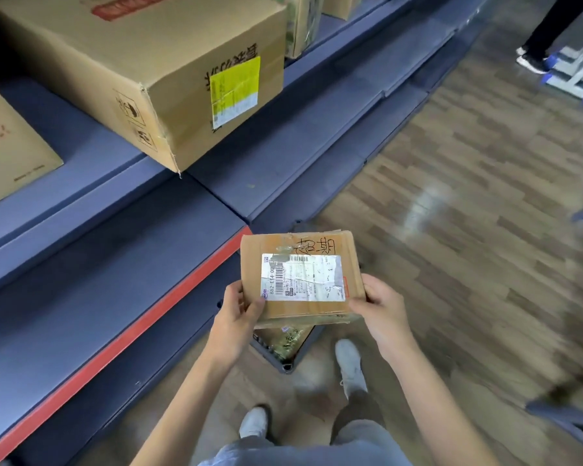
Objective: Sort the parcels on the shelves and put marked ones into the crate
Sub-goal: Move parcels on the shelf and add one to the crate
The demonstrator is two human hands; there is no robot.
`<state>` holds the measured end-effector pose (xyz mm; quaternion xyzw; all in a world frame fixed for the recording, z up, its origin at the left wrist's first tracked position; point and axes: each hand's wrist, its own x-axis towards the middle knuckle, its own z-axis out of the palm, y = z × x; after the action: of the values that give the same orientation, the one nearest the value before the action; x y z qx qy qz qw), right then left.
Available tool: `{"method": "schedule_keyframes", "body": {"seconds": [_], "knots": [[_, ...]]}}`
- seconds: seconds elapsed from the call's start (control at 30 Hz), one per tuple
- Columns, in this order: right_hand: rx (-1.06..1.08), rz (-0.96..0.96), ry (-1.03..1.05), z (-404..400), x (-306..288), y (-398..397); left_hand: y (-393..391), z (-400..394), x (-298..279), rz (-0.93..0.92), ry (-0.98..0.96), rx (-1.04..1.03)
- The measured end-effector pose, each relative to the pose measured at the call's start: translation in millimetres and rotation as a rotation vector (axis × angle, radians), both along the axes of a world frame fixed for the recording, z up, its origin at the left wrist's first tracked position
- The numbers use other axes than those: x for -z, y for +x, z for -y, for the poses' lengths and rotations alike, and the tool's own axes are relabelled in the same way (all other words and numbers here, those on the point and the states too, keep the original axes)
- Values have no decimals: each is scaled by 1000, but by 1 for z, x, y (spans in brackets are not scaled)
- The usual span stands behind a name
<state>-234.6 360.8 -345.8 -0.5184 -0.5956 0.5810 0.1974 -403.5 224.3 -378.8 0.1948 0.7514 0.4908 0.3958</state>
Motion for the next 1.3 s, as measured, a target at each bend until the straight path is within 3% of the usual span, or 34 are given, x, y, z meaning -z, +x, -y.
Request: {"method": "schedule_keyframes", "body": {"seconds": [0.47,0.67,0.77,0.87,1.13,1.3], "knots": [[-586,196,44,-227,44,-65,16,-154,44,17,-79,-444],[-687,265,64,-275,72,-136,-12,-185,67,-62,-179,-591],[-677,218,-35,-275,94,-146,-4,-189,91,-51,-216,-704],[-641,261,-109,-268,135,-136,17,-186,127,-7,-310,-712],[-614,407,-199,-265,308,-83,81,-192,264,56,-311,-815],[-683,456,-159,-269,366,-63,97,-199,321,47,-353,-824]]}}
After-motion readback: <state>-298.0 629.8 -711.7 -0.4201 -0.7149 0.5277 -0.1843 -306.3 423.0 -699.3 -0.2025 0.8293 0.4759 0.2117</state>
